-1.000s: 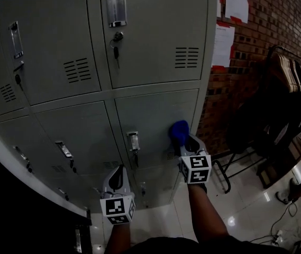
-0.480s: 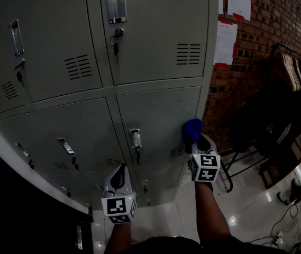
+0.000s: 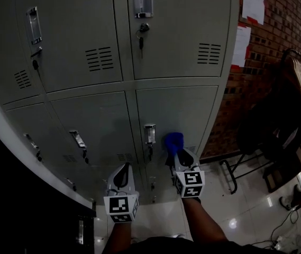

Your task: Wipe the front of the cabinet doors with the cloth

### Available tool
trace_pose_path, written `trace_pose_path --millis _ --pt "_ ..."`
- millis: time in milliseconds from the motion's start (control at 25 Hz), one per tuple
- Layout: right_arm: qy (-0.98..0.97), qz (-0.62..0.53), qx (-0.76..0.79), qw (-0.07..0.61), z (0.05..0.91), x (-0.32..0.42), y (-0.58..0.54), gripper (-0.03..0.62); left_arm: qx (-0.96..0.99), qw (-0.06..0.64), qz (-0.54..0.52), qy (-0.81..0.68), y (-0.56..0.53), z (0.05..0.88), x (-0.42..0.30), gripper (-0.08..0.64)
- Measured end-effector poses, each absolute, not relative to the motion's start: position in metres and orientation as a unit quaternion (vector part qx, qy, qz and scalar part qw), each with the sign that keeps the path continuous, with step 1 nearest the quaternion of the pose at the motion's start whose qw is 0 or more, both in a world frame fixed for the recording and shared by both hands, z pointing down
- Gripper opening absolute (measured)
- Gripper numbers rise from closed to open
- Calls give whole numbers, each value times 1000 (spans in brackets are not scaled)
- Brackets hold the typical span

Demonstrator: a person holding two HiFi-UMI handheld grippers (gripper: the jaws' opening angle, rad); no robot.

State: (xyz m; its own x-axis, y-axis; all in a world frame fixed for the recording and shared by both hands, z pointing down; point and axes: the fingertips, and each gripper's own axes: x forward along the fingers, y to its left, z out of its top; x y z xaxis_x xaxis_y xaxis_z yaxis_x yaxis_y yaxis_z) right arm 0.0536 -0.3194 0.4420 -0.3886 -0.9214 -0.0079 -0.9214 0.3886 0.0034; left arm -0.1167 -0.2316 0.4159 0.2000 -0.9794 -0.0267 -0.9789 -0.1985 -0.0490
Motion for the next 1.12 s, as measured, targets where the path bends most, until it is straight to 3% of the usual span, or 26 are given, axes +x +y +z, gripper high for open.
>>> trace_pose_path --millis 280,560,1120 --pt "855 -19 -517 -21 459 -4 -330 66 -761 32 -9 647 -222 414 -152 17" --pt "846 -19 -531 -34 459 -6 -340 67 -753 28 -11 658 -221 416 -172 17" --pt "809 -30 -586 -33 458 100 -356 67 -770 24 -3 637 -236 418 -128 17"
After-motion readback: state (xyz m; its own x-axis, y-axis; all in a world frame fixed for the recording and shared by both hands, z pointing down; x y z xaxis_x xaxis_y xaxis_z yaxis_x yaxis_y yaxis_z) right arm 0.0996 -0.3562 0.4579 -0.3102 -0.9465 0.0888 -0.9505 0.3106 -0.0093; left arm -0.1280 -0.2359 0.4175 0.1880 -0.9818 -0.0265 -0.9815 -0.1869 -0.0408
